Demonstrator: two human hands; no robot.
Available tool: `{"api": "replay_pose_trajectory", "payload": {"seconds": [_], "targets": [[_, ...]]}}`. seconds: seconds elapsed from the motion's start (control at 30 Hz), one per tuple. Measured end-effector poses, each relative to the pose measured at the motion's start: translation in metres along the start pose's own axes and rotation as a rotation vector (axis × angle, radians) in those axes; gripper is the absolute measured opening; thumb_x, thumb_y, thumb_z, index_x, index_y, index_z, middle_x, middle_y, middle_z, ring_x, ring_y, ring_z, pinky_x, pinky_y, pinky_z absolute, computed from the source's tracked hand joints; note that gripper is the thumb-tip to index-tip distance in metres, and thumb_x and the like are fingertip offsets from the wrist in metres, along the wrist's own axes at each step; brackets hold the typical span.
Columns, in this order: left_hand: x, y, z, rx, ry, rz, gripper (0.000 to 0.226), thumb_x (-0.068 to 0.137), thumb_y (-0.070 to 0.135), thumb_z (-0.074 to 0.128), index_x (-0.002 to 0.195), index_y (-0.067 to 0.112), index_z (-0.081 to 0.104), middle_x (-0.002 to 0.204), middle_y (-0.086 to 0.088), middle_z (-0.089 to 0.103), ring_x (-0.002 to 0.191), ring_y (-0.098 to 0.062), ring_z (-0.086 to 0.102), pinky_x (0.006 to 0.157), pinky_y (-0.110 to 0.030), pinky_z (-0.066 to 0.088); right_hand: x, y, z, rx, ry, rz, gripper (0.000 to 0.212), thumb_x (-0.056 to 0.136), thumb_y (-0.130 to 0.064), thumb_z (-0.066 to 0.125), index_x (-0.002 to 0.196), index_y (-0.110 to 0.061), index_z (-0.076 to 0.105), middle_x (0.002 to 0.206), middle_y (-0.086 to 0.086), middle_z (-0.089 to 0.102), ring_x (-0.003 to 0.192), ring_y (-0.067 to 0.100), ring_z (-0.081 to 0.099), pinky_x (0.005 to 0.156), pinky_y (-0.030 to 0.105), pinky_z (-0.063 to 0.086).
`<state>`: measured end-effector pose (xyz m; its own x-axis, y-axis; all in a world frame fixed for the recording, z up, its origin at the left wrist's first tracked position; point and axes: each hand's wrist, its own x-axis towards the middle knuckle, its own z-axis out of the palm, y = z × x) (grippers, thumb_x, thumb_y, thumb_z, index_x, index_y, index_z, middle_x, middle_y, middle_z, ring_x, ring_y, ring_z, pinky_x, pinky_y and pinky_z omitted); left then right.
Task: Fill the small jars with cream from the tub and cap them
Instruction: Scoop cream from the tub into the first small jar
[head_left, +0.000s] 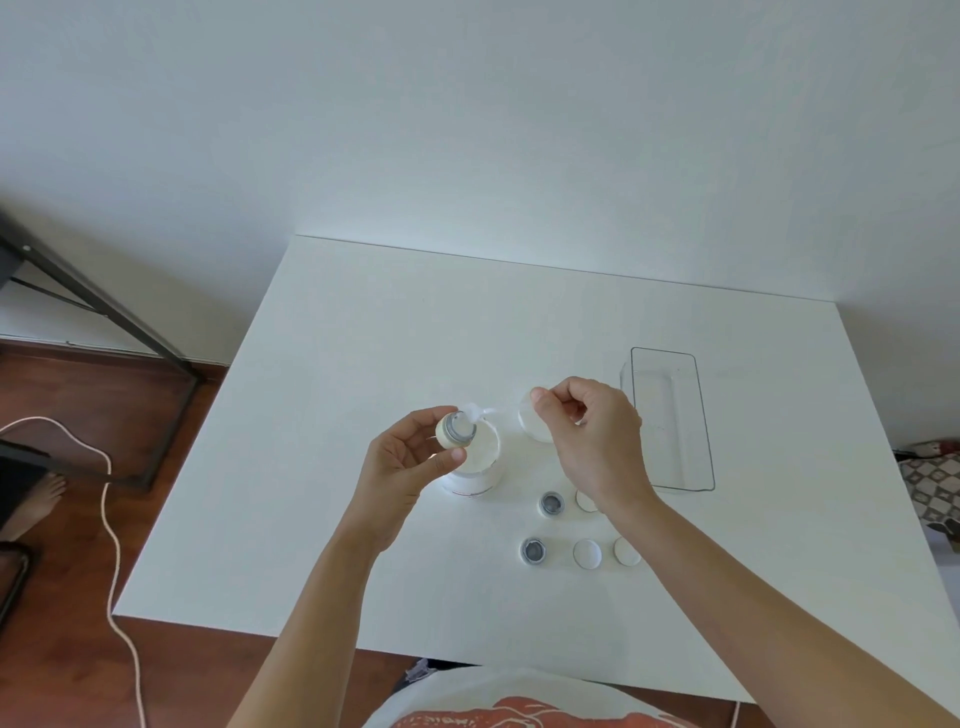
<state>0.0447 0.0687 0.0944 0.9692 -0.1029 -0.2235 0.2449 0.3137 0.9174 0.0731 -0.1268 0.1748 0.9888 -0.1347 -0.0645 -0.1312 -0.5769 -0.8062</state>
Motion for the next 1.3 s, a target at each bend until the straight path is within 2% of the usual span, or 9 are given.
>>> {"api": "replay_pose_trajectory", "payload": {"seconds": [0.13,0.3,0.4,0.57,0.73,0.87,1.03,1.2,1.3], "targets": [[0.000,-0.002,-0.002,0.006,-0.025,-0.023,0.039,0.082,0.007,0.075,0.119,0.020,0.072,0.118,-0.009,0.075,0.111,-0.020,0.069,0.094,-0.026,0.052,0.002,0.000,-0.001,-0.005,-0.017,-0.027,0.029,0.090,-0.030,0.062,0.069,-0.010,0.062,0.057,-0.010,0.048,0.059,-0.005,0.048,0.085,0.046,0.042],[-0.003,-0.001,-0.004,0.018,-0.078,-0.056,0.046,0.080,0.023,0.077,0.125,0.018,0.070,0.126,-0.010,0.072,0.119,-0.024,0.066,0.106,-0.036,0.048,0.006,0.001,-0.004,-0.018,-0.054,-0.065,0.028,0.090,-0.030,0.063,0.068,-0.013,0.061,0.060,-0.011,0.050,0.063,-0.004,0.047,0.085,0.044,0.041],[-0.004,0.001,-0.004,0.029,-0.099,-0.067,0.045,0.079,0.026,0.077,0.123,0.021,0.072,0.126,-0.009,0.072,0.120,-0.022,0.066,0.109,-0.040,0.046,0.008,0.000,-0.006,-0.061,-0.100,-0.097,0.028,0.090,-0.032,0.062,0.066,-0.019,0.059,0.064,-0.010,0.053,0.064,0.000,0.049,0.089,0.040,0.037],[-0.004,0.002,-0.004,-0.004,-0.056,-0.073,0.046,0.075,0.026,0.079,0.121,0.022,0.073,0.122,-0.009,0.074,0.118,-0.024,0.065,0.112,-0.046,0.043,0.014,0.001,-0.016,-0.028,-0.165,-0.081,0.025,0.090,-0.033,0.062,0.070,-0.017,0.064,0.076,0.009,0.064,0.068,0.010,0.048,0.081,0.040,0.036],[-0.003,0.001,-0.006,-0.049,-0.041,-0.064,0.041,0.077,0.014,0.079,0.116,0.022,0.075,0.119,-0.007,0.074,0.116,-0.022,0.066,0.109,-0.041,0.045,0.017,0.005,-0.020,-0.028,-0.112,-0.045,0.024,0.090,-0.031,0.062,0.073,-0.014,0.066,0.077,0.012,0.064,0.066,0.012,0.047,0.083,0.044,0.040],[-0.001,-0.001,-0.005,-0.042,-0.039,-0.051,0.041,0.079,0.003,0.073,0.114,0.025,0.075,0.116,-0.004,0.075,0.113,-0.019,0.068,0.100,-0.031,0.051,0.016,0.007,-0.017,-0.088,-0.098,-0.064,0.025,0.090,-0.031,0.062,0.069,-0.018,0.062,0.071,-0.003,0.058,0.064,0.003,0.047,0.088,0.042,0.038],[0.001,-0.001,-0.003,-0.044,-0.014,-0.002,0.041,0.073,0.008,0.081,0.111,0.025,0.076,0.114,-0.002,0.077,0.108,-0.017,0.071,0.090,-0.024,0.053,0.013,0.008,-0.013,-0.135,-0.103,-0.101,0.026,0.091,-0.031,0.062,0.067,-0.022,0.057,0.066,-0.013,0.051,0.071,-0.012,0.049,0.080,0.030,0.022],[0.002,-0.001,-0.001,-0.001,0.046,0.050,0.042,0.067,0.017,0.085,0.106,0.024,0.076,0.110,-0.005,0.077,0.104,-0.017,0.071,0.087,-0.023,0.054,0.009,0.008,-0.008,-0.120,-0.102,-0.099,0.027,0.091,-0.029,0.062,0.066,-0.022,0.056,0.064,-0.013,0.049,0.069,-0.013,0.048,0.081,0.031,0.025],[0.002,-0.001,0.001,0.024,0.090,0.092,0.037,0.070,0.010,0.085,0.102,0.024,0.075,0.106,-0.002,0.078,0.102,-0.015,0.072,0.084,-0.021,0.054,0.006,0.008,-0.005,-0.100,-0.090,-0.081,0.027,0.091,-0.030,0.061,0.066,-0.021,0.057,0.066,-0.012,0.051,0.071,-0.011,0.049,0.084,0.033,0.028]]}}
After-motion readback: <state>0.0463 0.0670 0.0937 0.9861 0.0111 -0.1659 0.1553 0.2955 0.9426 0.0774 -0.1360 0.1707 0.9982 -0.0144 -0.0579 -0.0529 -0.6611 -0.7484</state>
